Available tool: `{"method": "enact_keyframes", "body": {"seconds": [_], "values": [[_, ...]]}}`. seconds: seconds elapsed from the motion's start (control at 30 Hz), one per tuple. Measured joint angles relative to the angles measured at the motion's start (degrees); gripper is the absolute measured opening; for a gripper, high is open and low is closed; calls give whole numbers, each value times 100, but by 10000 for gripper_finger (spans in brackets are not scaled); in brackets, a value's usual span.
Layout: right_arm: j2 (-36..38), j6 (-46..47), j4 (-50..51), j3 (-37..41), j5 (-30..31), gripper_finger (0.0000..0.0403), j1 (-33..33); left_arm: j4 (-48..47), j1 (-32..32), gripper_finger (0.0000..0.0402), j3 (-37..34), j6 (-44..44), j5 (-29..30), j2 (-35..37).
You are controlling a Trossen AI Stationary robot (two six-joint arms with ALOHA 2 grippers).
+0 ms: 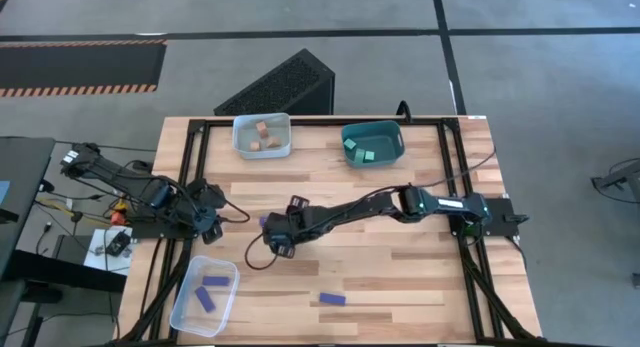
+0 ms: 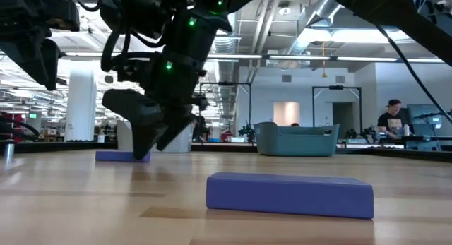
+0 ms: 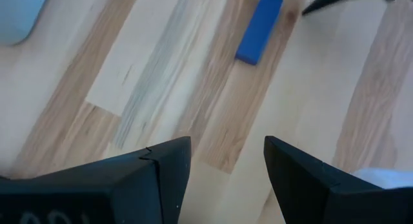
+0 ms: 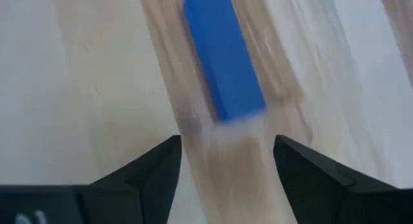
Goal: Sort & place blocks by color
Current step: Put the top violet block into the transparent bin
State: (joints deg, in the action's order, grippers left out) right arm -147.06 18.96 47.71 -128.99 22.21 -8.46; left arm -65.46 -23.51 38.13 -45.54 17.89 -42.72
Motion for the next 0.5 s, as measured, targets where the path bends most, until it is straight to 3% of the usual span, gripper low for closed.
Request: {"method": "enact_keyframes", "body": {"seconds": [0.2, 0.37, 0.5], "values": [[2, -974, -485, -4, -11, 276, 207, 72, 0, 183, 0, -369, 76, 2], [-34, -1277, -844, -12, -1138, 276, 451, 79, 0, 183, 0, -478, 57, 0], [-118, -1306, -854, -19, -1314, 274, 592, 129, 0, 183, 0, -611, 102, -2]]}}
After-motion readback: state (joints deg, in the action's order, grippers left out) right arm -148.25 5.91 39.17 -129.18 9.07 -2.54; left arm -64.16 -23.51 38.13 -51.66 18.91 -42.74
